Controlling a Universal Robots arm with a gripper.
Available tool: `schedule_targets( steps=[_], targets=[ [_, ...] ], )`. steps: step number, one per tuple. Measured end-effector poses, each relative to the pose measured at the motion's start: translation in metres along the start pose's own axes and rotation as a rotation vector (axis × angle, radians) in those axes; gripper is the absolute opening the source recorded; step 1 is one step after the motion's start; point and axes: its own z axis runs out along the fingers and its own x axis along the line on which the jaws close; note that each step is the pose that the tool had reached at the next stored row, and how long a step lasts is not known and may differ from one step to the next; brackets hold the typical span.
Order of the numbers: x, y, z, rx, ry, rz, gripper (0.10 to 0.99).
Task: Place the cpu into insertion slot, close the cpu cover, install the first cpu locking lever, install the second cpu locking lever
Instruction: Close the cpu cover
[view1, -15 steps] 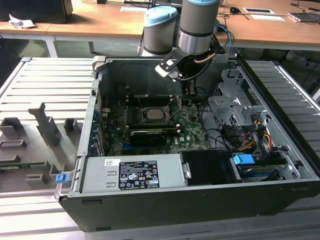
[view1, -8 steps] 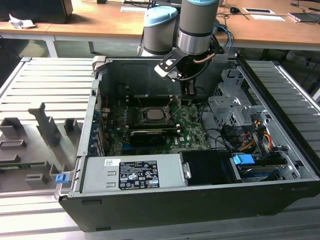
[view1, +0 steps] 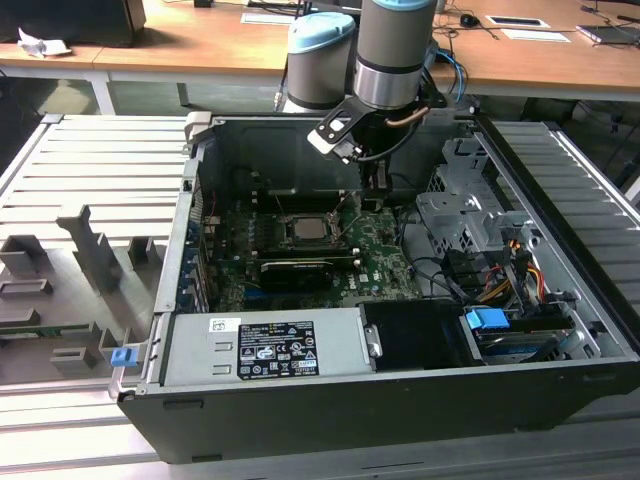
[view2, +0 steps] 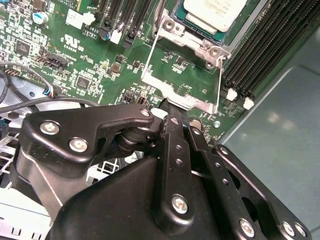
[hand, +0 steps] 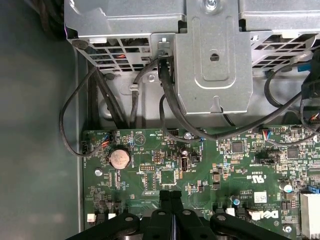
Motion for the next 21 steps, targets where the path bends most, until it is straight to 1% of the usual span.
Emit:
schedule_targets(
  steps=[5, 21],
  targets=[
    [-0.0001, -0.0027, -0.0001, 0.0, -0.0001, 0.0, 0.106],
    [-0.0002, -0.0059, -0.0003, 0.0, 0.0, 0.0, 0.106]
  ],
)
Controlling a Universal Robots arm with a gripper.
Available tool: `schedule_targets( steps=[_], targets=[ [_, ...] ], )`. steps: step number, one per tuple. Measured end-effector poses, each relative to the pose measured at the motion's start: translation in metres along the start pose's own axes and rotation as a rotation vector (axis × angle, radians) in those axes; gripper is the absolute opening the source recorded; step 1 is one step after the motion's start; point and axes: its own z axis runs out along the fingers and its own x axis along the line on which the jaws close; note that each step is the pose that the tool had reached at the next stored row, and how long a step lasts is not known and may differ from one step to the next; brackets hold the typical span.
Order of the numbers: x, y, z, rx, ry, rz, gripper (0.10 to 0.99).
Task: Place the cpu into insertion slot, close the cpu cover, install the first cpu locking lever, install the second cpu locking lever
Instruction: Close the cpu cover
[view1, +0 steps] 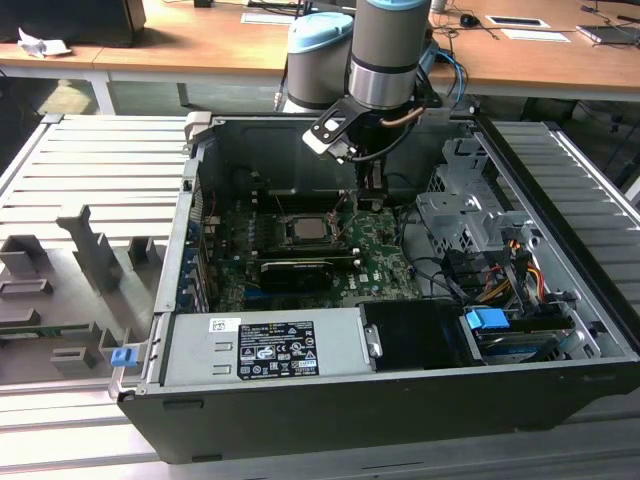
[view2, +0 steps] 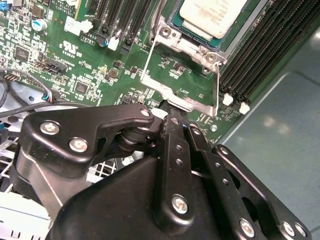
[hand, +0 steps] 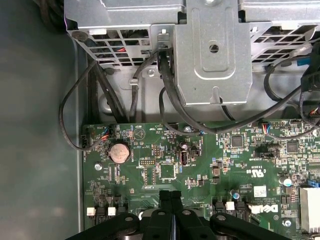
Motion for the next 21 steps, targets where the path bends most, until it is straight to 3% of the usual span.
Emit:
schedule_targets(
  steps=[21],
  targets=[
    [-0.0002, -0.0062, -0.0002, 0.0, 0.0001, 0.0, 0.106]
  ],
)
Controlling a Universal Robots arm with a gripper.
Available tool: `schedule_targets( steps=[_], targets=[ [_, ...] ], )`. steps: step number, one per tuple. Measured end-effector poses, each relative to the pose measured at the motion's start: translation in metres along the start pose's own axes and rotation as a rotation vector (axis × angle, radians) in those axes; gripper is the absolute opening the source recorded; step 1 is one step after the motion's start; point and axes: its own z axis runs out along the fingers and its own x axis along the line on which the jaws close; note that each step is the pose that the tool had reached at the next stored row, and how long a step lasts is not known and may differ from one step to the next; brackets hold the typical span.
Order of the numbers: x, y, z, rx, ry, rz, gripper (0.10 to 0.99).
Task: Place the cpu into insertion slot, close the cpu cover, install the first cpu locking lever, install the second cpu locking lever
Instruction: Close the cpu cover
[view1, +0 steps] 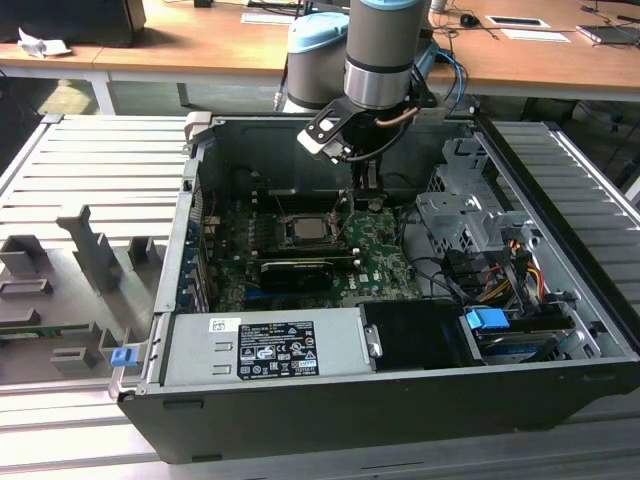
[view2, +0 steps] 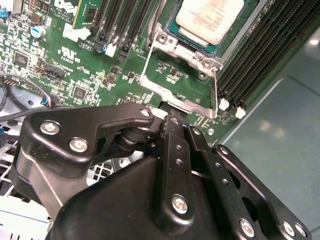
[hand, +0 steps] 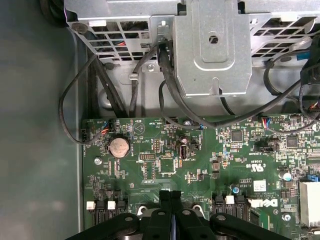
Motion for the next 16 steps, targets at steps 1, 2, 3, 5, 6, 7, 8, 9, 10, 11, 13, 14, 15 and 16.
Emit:
schedule_targets(
  steps=[1, 2, 3, 5, 6, 7, 8, 9, 10, 11, 13, 14, 15, 16],
  targets=[
    [0.0, -0.0005, -0.0001, 0.0, -0.0001, 0.0, 0.106],
    [0.0, -0.0008, -0.0001, 0.0, 0.0, 0.0, 0.106],
    [0.0, -0.0011, -0.0001, 0.0, 0.0, 0.0, 0.106],
    [-0.0001, -0.0015, -0.0001, 0.0, 0.0, 0.0, 0.106],
    [-0.0001, -0.0018, -0.0001, 0.0, -0.0001, 0.0, 0.106],
    [-0.0001, -0.002, -0.0001, 0.0, -0.0001, 0.0, 0.106],
    [-0.0001, -0.0023, -0.0001, 0.0, -0.0001, 0.0, 0.106],
    [-0.0001, -0.003, -0.0001, 0.0, 0.0, 0.0, 0.106],
    [-0.0001, -0.0036, -0.0002, 0.0, -0.0001, 0.0, 0.106],
    [-0.0001, -0.004, -0.0002, 0.0, 0.0, 0.0, 0.106],
    [-0.0002, -0.0045, -0.0002, 0.0, 0.0, 0.0, 0.106],
    [-0.0002, -0.0049, -0.0002, 0.0, 0.0, 0.0, 0.106],
    [-0.0002, -0.0054, -0.0003, 0.0, -0.0001, 0.0, 0.106],
    [-0.0002, -0.0057, -0.0003, 0.0, 0.0, 0.0, 0.106]
  ],
)
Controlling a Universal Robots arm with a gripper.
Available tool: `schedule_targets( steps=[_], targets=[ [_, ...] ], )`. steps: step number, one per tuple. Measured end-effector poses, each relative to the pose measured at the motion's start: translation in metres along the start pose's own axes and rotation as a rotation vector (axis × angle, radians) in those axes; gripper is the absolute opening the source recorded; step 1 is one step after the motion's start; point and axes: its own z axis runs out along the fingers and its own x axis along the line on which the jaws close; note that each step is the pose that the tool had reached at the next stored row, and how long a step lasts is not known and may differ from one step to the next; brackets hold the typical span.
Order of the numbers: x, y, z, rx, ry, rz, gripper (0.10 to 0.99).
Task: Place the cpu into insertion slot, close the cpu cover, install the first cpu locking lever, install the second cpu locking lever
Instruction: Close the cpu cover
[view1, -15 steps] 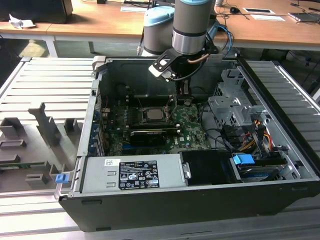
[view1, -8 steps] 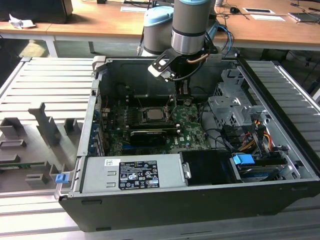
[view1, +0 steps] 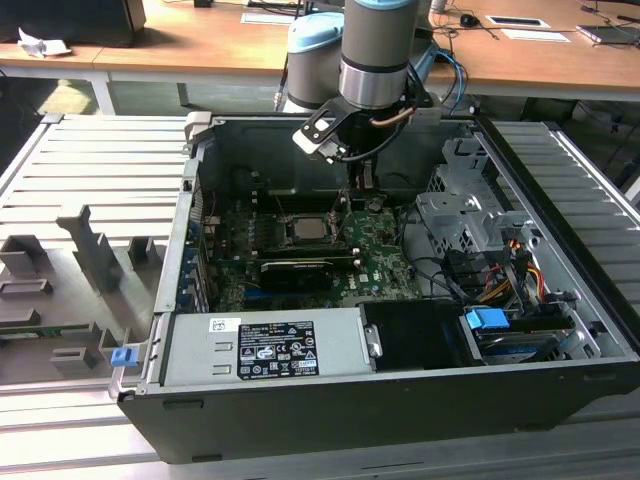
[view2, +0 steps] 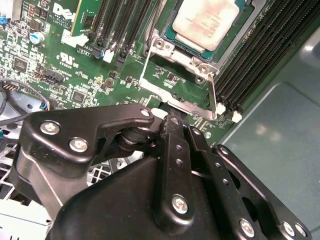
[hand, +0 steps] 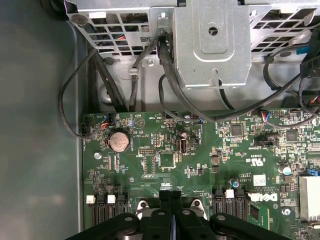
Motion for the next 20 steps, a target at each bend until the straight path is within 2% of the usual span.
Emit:
schedule_targets(
  steps=[13, 19, 20],
  targets=[
    [-0.0006, -0.0206, -0.0001, 0.0, 0.0002, 0.0, 0.106],
    [-0.001, -0.0264, 0.0101, 0.0, 0.0, 0.0, 0.106],
    [-0.0011, -0.0293, 0.0106, 0.0, 0.0008, -0.001, 0.106]
  ],
)
